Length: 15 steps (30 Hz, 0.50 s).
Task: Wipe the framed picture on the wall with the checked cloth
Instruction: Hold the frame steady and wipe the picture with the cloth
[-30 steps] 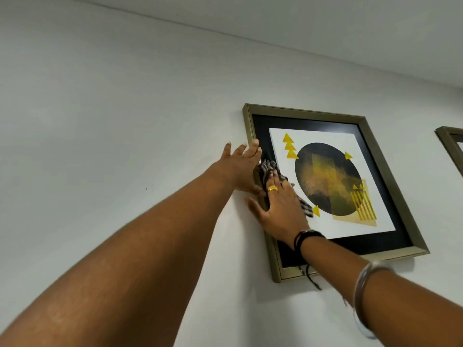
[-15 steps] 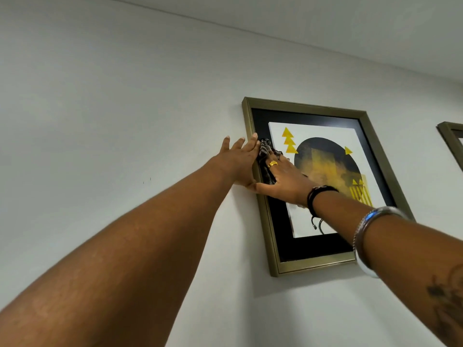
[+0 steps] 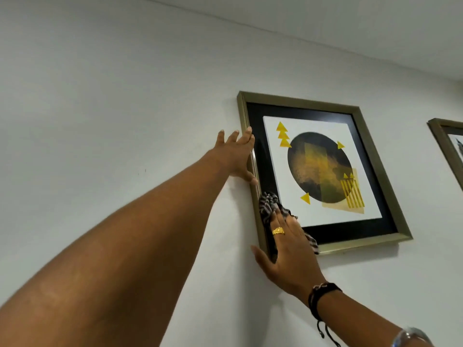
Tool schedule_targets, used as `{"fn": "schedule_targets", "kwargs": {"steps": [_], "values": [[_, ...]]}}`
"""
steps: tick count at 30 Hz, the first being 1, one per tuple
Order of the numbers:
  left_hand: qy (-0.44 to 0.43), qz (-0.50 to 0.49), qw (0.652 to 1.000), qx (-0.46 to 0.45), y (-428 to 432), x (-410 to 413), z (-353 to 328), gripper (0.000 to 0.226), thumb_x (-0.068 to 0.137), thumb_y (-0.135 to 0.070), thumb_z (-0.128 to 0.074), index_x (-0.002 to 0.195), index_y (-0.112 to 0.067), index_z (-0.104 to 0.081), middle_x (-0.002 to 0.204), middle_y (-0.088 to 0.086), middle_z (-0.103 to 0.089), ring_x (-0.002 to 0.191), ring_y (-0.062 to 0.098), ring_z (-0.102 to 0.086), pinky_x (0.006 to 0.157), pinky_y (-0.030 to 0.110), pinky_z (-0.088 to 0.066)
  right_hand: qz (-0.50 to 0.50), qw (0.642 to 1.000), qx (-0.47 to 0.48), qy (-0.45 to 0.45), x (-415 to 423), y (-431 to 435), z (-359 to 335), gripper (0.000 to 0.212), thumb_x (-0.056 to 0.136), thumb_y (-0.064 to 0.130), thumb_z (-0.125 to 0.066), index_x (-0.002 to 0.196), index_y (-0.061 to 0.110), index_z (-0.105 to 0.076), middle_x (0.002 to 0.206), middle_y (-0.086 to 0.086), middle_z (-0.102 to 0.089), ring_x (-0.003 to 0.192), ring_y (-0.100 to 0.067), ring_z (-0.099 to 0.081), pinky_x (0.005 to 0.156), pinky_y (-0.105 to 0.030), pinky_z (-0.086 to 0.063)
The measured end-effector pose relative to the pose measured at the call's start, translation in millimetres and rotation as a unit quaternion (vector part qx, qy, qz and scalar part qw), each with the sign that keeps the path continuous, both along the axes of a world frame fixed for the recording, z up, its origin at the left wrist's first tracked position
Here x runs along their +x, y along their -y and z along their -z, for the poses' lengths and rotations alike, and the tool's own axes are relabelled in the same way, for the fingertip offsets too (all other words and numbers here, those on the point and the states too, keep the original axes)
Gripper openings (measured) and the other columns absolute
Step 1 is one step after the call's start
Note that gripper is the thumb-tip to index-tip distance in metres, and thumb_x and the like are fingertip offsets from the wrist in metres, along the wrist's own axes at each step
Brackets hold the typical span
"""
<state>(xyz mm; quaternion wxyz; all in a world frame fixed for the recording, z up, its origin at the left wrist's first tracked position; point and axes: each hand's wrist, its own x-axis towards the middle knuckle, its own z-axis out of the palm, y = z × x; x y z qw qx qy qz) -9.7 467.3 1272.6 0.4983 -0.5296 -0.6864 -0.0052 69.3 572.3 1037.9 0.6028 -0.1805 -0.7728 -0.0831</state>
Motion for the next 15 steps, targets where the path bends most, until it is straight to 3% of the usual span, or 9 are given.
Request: {"fn": "schedule_targets", "kwargs": {"steps": [5,9,15], "values": [[-0.009,-0.02,1.0,0.005,4.0,7.8,-3.2,0.125,0.065,-0.068,-0.069,0.151,-0.014,0.003,0.163,0.006,0.012,0.149,0.033,0.008,0.118,0.06,0.005,0.007,0.999,0.033,0.024,19.9,-6.3,21.9,0.071,0.093,0.055,-0.04,0.15,0.015,-0.034,0.157,-0.003,-0.036,0.144,-0.024,-0.034,0.121,-0.038,-0.025],[0.003,-0.029,1.0,0.009,4.4,11.4,-5.3,0.126,0.063,-0.07,-0.069,0.152,-0.015,0.001,0.163,0.003,0.012,0.149,0.032,0.011,0.116,0.061,0.008,0.055,0.994,0.059,0.074,41.4,-27.1,43.4,0.066,0.094,0.05,-0.039,0.151,0.017,-0.032,0.159,0.0,-0.034,0.143,-0.023,-0.036,0.121,-0.039,-0.026],[0.014,-0.051,0.999,0.009,7.0,13.4,-4.8,0.125,0.064,-0.068,-0.07,0.152,-0.015,0.002,0.163,0.003,0.014,0.149,0.031,0.014,0.116,0.06,0.009,0.117,0.992,-0.041,-0.016,69.3,-68.8,45.6,0.064,0.093,0.051,-0.039,0.145,0.014,-0.04,0.146,-0.009,-0.051,0.134,-0.029,-0.045,0.111,-0.042,-0.04]]}}
